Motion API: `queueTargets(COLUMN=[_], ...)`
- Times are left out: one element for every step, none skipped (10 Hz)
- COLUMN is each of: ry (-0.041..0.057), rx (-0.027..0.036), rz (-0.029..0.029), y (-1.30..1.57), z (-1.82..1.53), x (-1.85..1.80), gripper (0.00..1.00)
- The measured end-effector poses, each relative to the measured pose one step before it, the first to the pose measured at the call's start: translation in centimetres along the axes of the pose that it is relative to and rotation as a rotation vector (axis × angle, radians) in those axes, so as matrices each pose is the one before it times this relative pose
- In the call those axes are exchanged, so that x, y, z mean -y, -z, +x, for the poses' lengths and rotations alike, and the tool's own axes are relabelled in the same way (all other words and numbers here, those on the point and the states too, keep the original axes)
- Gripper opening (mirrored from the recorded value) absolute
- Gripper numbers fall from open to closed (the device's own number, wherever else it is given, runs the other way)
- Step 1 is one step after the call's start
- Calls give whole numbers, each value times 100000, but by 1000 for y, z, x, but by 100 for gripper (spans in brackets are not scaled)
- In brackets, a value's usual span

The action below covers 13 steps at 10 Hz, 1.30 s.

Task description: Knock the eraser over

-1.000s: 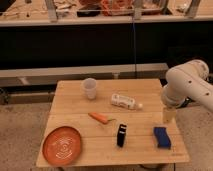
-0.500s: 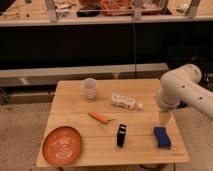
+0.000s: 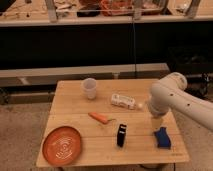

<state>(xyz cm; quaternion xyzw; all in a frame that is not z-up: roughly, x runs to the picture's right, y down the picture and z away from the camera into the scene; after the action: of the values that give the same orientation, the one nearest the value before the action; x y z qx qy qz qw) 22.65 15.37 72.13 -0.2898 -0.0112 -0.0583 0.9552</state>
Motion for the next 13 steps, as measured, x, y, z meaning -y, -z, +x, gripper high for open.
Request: queueTargets(ry=[1453,1719,1145,726,1387,1123,1199,1484,925,895,436,1191,1471], rx=[-113,156,-372,303,13,392,232,107,191,105,187,409,453], rz=[-139,51,-218,-307,-255,-215,-106,-359,-71,-187,-97,-39,-82], y=[-632,-415,-463,-380,-547,-342,-253,-438,-224,-235,-103,-44,-105], z=[-1013,-1037,-213,-274,-670,-1053,-1095,-958,-581,-438,-347,-919,-812], x=[-33,76,-228,-243,-147,75,131,-42,-1,-93,-24,159,77], gripper=[80,80,80,80,80,80,80,80,80,80,80,80,80])
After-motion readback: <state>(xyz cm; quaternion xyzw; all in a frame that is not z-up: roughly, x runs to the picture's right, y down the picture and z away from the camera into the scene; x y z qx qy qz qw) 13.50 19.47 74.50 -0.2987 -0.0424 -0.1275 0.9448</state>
